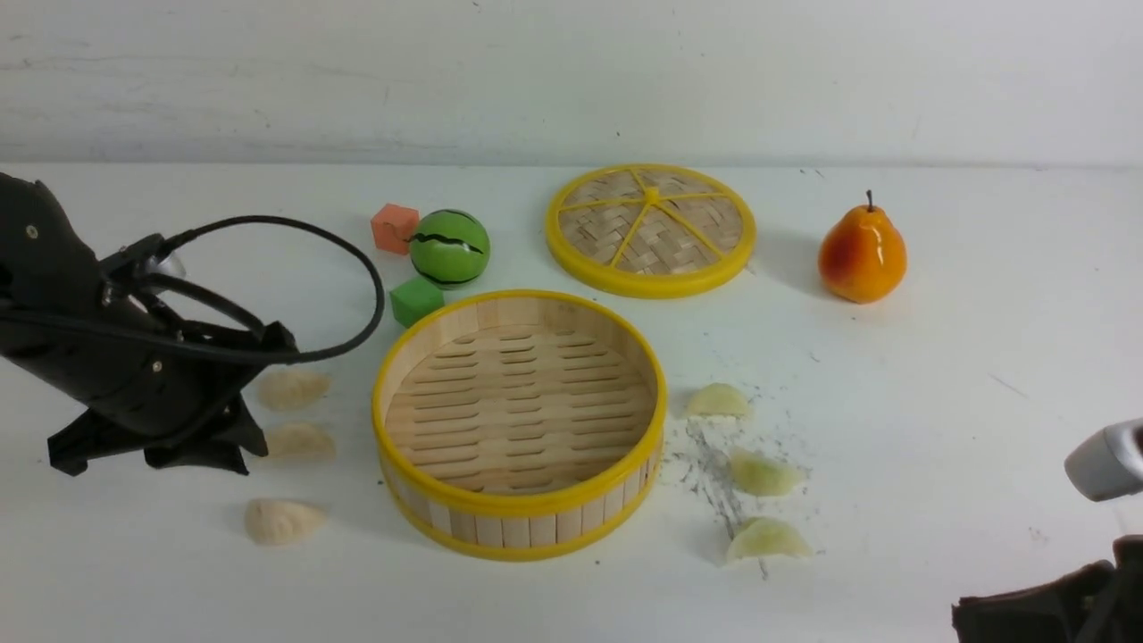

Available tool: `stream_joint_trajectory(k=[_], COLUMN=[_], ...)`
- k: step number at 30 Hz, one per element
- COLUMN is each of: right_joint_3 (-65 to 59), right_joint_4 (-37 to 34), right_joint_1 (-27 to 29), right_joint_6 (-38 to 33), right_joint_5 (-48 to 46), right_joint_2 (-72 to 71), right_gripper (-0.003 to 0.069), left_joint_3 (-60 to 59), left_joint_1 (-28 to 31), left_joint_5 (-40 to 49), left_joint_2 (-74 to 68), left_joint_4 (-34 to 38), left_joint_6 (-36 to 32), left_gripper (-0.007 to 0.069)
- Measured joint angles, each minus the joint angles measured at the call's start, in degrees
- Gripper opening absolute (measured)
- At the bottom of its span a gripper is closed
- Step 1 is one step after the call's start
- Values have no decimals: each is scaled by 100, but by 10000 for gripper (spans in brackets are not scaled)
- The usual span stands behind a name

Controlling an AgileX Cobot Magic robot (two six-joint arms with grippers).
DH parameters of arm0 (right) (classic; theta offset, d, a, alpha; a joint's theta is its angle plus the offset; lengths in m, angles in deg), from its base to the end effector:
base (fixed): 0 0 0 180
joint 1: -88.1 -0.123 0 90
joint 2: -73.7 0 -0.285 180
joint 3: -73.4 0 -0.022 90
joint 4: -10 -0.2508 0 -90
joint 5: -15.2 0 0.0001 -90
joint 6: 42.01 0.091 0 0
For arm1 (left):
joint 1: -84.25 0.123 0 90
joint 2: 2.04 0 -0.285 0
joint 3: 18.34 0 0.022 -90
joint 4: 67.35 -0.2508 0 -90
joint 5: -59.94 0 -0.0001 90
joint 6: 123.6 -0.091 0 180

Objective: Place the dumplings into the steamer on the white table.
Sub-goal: 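Reach for and grasp a dumpling on the table with the left gripper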

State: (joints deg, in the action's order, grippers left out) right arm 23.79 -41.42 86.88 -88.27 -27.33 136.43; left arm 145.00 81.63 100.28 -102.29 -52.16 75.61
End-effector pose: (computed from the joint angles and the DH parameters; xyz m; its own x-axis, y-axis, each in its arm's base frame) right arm 0.1561 0.0515 0.2404 -0.7664 -0.0686 -0.6386 -0.3904 0.8392 0.3785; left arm 0.3193 -0.0301 0.2274 -0.8427 -0.4681 -0.2659 -0.3724 0.8635 -0.3401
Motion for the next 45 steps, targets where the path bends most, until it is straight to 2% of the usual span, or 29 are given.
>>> stream_joint_trajectory(k=[5, 8, 19, 23, 29, 34, 45], right_joint_3=[0, 0, 0, 0, 0, 0, 0], right_joint_4=[-95, -208, -327, -334, -355, -362, -367], right_joint_1=[0, 0, 0, 0, 0, 0, 0], right_joint_6=[0, -11, -64, -64, -80, -91, -103], right_joint_5=[0, -5, -11, -11, -43, -73, -85], right_joint_2=[0, 0, 0, 0, 0, 0, 0], right_gripper=[-4, -4, -4, -4, -4, -4, -3], left_joint_3=[11, 11, 39, 49, 49, 56, 77], left_joint_1=[0, 0, -67, -425, -734, -742, -704], left_joint_5=[231, 318, 112, -77, -240, -233, 1], left_joint_2=[-275, -490, -837, -957, -1100, -1100, -998], left_joint_4=[-216, -326, -334, -458, -1178, -1734, -2224], left_joint_6=[39, 160, 396, 616, 1207, 1458, 1799], left_gripper=[365, 402, 412, 412, 403, 354, 367])
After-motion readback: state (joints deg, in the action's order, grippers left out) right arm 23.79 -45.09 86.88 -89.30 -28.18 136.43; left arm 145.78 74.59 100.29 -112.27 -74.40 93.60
